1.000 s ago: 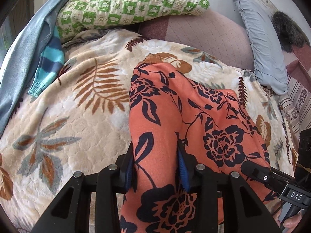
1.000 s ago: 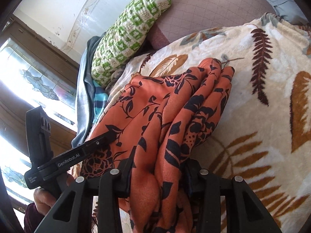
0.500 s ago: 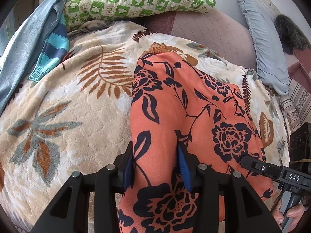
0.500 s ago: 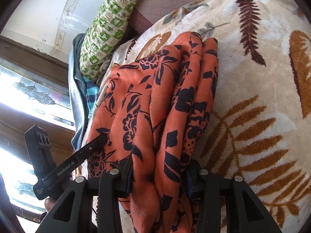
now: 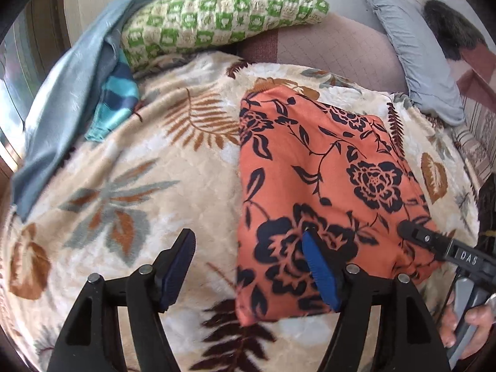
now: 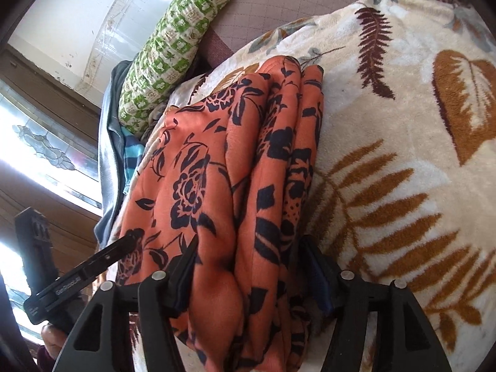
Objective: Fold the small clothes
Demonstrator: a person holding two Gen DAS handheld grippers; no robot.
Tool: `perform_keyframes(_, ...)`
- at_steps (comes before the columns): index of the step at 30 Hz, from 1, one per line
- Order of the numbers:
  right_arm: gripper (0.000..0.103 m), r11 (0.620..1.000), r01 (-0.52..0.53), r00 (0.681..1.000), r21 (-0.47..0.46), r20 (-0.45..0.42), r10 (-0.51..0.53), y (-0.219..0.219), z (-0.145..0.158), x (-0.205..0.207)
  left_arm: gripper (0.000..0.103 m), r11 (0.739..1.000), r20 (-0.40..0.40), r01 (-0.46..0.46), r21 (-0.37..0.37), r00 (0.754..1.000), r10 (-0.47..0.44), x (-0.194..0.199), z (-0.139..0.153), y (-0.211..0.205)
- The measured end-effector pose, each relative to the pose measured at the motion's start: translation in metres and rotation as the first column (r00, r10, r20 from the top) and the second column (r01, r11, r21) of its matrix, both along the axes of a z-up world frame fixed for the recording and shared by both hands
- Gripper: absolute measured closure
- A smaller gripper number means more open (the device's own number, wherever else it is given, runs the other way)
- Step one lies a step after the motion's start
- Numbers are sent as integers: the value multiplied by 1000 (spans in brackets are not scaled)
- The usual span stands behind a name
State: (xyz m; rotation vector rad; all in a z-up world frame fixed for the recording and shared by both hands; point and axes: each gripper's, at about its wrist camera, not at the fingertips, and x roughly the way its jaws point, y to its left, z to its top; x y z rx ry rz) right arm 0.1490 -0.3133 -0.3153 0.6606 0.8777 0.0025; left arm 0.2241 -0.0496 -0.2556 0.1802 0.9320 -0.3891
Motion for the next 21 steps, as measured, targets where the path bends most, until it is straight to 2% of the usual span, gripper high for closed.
perform_keyframes(3,32,998,40,999,-41,-15,-40,7,3,-19,23,1000,60,0,24,998,-2,-25,12,25)
perform_keyframes(7,32,992,74,995,-105,-52,-80,15,14,-39,23,1000,59,-18,10,998,17,-49,16,55)
perform_keyframes(9,32,980,81,993,-184,-67,-95,21,28,-46,23,999,55,-33,-9,998,34,-55,14,65)
perform_keyframes(12,32,950,106,992,-292,-28,-119,29,59,-53,23,997,57,-74,-26,996,75,-55,10,75)
perform_keyframes(15,32,940,92,996,-327,35,-85,46,92,-48,23,994,53,-113,-5,992,113,-51,4,81)
perform_keyframes(17,38,936,65,997,-345,49,-51,62,104,-37,23,989,37,-147,-23,988,147,-45,4,89)
perform_keyframes(19,52,951,32,999,-309,21,-26,76,104,-17,23,984,35,-174,-40,984,175,-42,4,97)
perform_keyframes(21,53,963,23,1000,-270,0,-24,88,99,-3,23,979,24,-202,-41,979,203,-38,3,104)
